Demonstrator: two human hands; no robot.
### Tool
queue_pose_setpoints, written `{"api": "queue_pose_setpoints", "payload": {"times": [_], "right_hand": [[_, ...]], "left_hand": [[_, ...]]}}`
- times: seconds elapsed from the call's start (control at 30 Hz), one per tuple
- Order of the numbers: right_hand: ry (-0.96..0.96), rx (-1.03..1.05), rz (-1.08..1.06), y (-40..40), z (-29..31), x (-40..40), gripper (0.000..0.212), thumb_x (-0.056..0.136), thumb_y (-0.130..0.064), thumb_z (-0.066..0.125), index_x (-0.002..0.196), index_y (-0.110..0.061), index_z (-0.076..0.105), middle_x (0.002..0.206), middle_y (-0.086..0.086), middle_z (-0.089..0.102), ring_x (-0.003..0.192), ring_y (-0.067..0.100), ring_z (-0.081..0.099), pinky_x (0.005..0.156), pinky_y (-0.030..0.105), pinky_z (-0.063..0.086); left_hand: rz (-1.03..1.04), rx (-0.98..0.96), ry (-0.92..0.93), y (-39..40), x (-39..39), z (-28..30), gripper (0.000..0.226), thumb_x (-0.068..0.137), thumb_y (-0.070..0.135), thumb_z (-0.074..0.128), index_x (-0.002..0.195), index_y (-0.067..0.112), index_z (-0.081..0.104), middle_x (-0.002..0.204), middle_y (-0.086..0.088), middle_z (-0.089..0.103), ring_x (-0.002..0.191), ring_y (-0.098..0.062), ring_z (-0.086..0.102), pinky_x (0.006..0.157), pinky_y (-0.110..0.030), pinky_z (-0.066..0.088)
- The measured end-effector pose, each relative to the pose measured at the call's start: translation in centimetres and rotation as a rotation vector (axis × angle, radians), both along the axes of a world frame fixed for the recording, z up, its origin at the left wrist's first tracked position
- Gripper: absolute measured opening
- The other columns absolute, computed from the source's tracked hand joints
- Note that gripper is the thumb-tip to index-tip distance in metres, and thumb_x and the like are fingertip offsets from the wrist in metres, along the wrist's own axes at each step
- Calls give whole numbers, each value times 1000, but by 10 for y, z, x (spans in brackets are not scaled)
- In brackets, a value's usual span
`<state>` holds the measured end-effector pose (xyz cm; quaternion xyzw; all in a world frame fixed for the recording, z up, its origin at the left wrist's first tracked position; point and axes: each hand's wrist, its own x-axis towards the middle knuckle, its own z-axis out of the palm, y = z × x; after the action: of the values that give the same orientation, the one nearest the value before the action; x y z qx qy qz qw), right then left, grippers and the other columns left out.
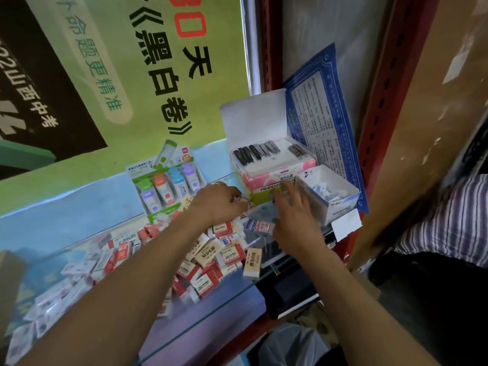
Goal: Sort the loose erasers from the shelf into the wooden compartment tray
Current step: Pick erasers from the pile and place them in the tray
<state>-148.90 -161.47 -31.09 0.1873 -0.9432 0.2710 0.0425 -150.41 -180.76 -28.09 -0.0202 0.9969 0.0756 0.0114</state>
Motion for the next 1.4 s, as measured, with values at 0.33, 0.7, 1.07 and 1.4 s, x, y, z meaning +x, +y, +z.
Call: {"api": "queue_pose_setpoints", "payload": {"times": [0.33, 0.7, 1.07, 1.4], "right_hand": [[66, 21, 11, 1, -10, -5, 70, 83, -15, 60, 145, -20, 28, 153, -1, 16, 141, 26, 13, 100, 47, 47], [109, -34, 18, 3, -15, -5, 43, 88, -8, 52, 130, -14, 50, 140, 4, 37, 129, 21, 34, 99, 38, 44], [123, -17, 7, 8, -12, 0, 35, 89, -10, 55, 125, -12, 50, 125, 8, 45, 115, 24, 43, 94, 36, 44], [88, -34, 246, 2, -9, 10, 32, 92, -18, 58, 123, -18, 61, 113, 5, 53, 104, 24, 49, 83, 36, 46]], "left_hand": [[41, 264, 85, 2, 0, 10, 38, 64, 41, 74, 94, 18, 73, 107, -4, 51, 80, -16, 61, 69, -33, 55], [22, 351, 218, 8, 8, 10, 31, 74, 19, 75, 104, 15, 73, 120, -1, 47, 95, -14, 55, 82, -22, 43], [21, 475, 413, 8, 27, 13, 14, 84, 9, 69, 92, 18, 76, 101, 1, 67, 90, -11, 58, 73, -10, 39], [175, 958, 423, 21, 91, 18, 23, 96, 26, 59, 111, 43, 62, 112, -12, 65, 105, -23, 62, 89, -35, 52]]}}
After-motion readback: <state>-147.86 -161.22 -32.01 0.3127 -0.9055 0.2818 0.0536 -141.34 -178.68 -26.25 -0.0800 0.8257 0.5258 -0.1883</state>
